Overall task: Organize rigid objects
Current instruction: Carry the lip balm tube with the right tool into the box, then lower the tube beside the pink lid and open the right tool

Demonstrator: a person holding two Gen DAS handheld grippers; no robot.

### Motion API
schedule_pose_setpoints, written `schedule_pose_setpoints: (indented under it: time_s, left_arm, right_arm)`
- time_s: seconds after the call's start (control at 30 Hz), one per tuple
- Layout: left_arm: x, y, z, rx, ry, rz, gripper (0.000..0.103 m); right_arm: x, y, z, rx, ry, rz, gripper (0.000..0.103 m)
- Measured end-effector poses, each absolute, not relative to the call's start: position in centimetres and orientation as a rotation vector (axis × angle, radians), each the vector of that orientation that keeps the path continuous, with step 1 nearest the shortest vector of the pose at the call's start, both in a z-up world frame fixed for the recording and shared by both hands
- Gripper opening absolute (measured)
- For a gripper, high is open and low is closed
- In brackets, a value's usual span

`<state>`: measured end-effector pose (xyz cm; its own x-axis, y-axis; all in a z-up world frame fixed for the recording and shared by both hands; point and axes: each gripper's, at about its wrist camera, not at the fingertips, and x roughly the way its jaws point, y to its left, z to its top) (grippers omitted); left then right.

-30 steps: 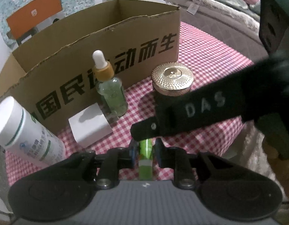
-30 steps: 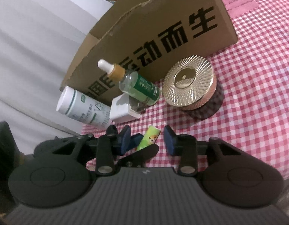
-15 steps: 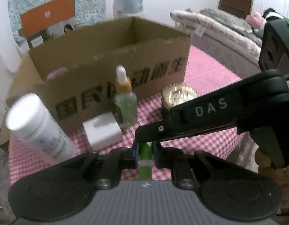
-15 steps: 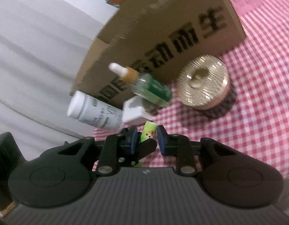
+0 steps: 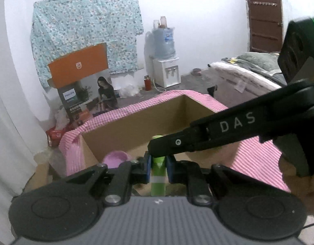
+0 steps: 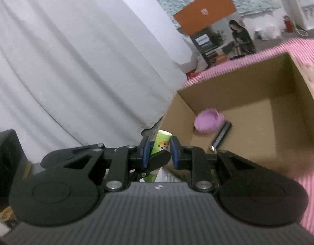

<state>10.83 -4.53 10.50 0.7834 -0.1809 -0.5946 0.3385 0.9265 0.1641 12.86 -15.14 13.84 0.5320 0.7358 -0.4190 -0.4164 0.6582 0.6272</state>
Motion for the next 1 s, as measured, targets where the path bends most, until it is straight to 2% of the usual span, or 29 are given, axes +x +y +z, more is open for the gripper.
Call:
schedule_pose_setpoints:
  time_s: [0.17, 0.33, 0.57, 0.7, 0.77, 0.8, 0.83, 1.0]
  left_arm:
    - [18.0, -3.6, 9.7, 0.296, 0.764, -0.267, 0.016]
    - [23.7, -2.9, 6.5, 0.332, 0.92, -0.265, 0.016]
    - [27.6, -2.1, 2.7, 0.394, 1.061, -0.243, 0.016]
    - [28.0, -1.7, 2.0, 0.434, 1.095, -0.243, 0.021]
    - [27.9, -1.7, 2.0, 0.445, 1.091, -0.244, 0.027]
    - [27.8, -1.7, 2.1, 0.455, 1.08, -0.241, 0.036]
    - [27.9, -1.7, 2.2, 0.467, 1.069, -0.235, 0.04]
    - [27.4, -1.9, 3.2, 0.457, 1.043, -0.245, 0.049]
  right_arm:
    - [20.7, -13.2, 13.6, 0.477, 0.861, 0.711, 0.02]
    - [27.5, -11.1, 10.1, 0.525, 1.038, 0.676, 0.02]
    - [31.4, -9.5, 4.9, 0.558, 1.199, 0.647, 0.02]
    - [32.0, -9.0, 3.5, 0.589, 1.249, 0.648, 0.021]
    - [32.2, -8.7, 3.0, 0.6, 1.269, 0.65, 0.021]
    - [32.3, -8.5, 2.7, 0.598, 1.282, 0.649, 0.021]
    - [32.3, -8.4, 2.5, 0.596, 1.289, 0.65, 0.021]
    - [32.3, -8.1, 2.0, 0.615, 1.303, 0.652, 0.022]
